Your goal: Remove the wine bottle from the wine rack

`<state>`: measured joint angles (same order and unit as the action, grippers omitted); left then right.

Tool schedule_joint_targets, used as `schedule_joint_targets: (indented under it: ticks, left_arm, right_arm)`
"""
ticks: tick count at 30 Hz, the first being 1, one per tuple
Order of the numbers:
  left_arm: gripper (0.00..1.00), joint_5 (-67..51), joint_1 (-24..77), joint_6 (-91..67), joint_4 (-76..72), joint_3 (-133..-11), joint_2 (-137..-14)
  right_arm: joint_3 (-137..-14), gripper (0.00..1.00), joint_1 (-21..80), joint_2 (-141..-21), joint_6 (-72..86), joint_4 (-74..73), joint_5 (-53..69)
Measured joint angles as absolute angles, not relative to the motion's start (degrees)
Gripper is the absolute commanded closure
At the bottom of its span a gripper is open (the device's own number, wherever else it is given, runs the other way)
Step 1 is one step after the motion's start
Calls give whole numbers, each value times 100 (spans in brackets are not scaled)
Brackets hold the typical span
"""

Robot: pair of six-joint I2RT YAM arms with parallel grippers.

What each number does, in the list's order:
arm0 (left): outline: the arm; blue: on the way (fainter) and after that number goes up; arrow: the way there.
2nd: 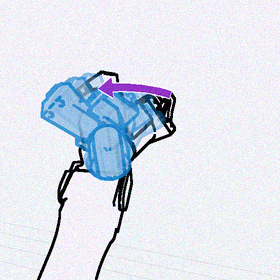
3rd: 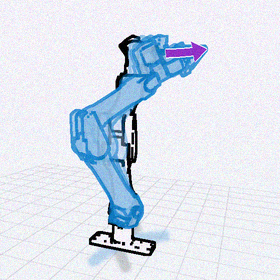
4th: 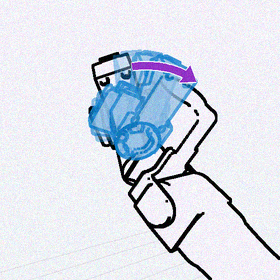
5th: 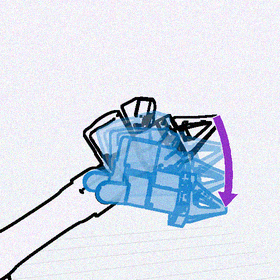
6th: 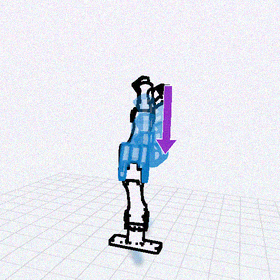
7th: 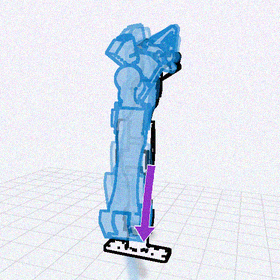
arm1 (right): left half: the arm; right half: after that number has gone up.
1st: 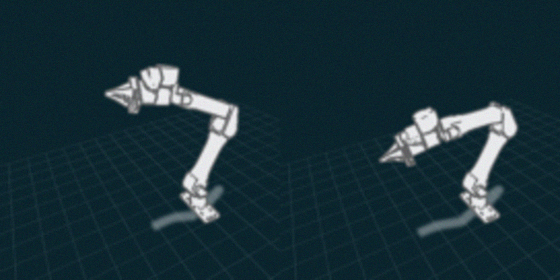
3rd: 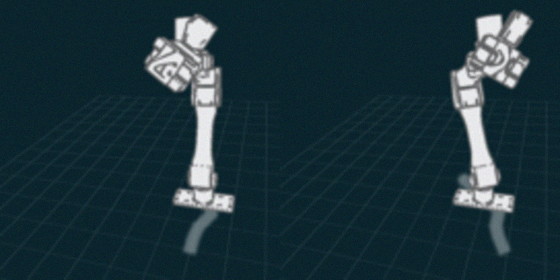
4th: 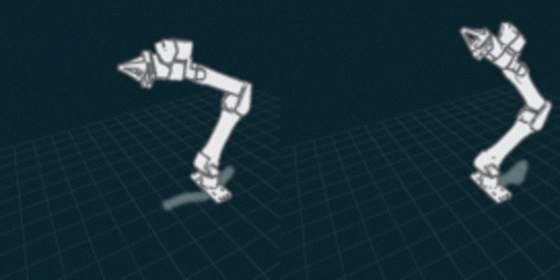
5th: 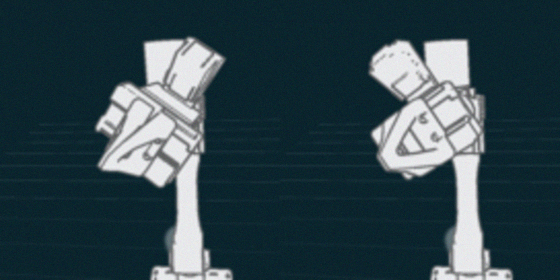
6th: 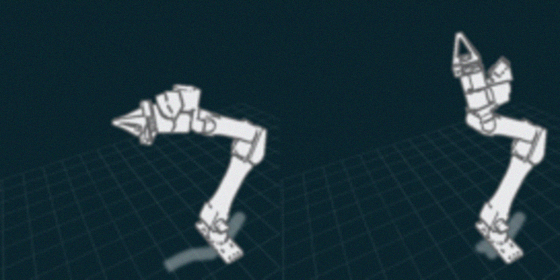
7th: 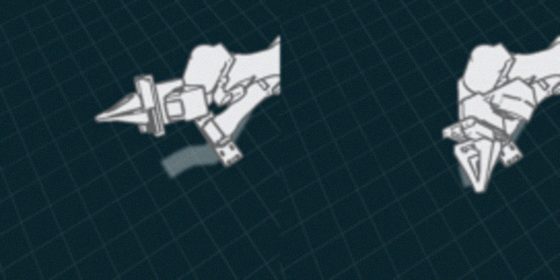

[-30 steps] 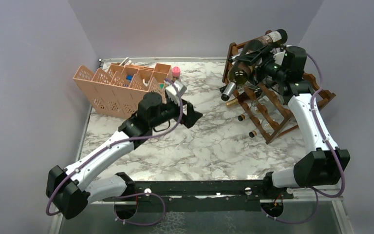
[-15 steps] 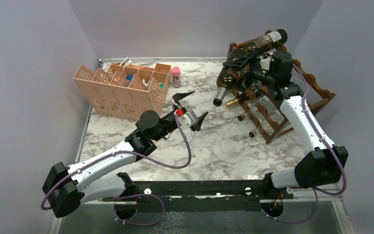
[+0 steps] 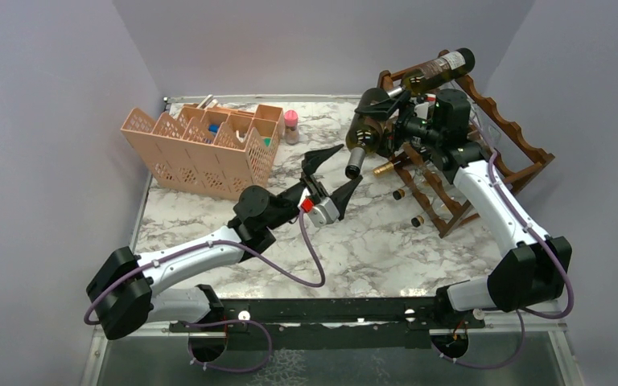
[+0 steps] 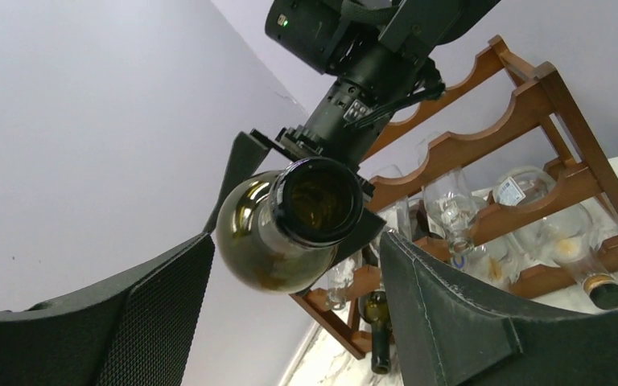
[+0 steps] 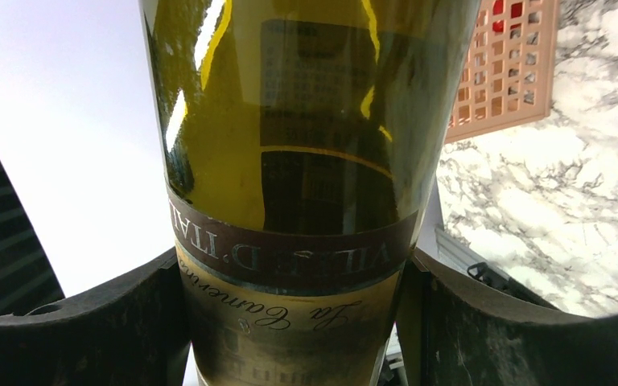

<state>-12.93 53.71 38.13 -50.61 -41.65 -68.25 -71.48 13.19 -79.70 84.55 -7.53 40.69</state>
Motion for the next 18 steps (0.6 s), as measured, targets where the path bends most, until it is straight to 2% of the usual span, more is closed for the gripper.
schedule_joint_targets:
  ticks: [8, 18]
  left_arm:
    - [34, -1411, 5450, 3966, -5367, -4379, -7037]
    - [43, -1422, 5487, 4147, -5564, -4595, -7336]
  right_arm:
    - [-7028, 59, 1455, -7996, 8715, -517, 4213]
    - [-6803, 59, 1527, -8068, 9124, -128, 4473]
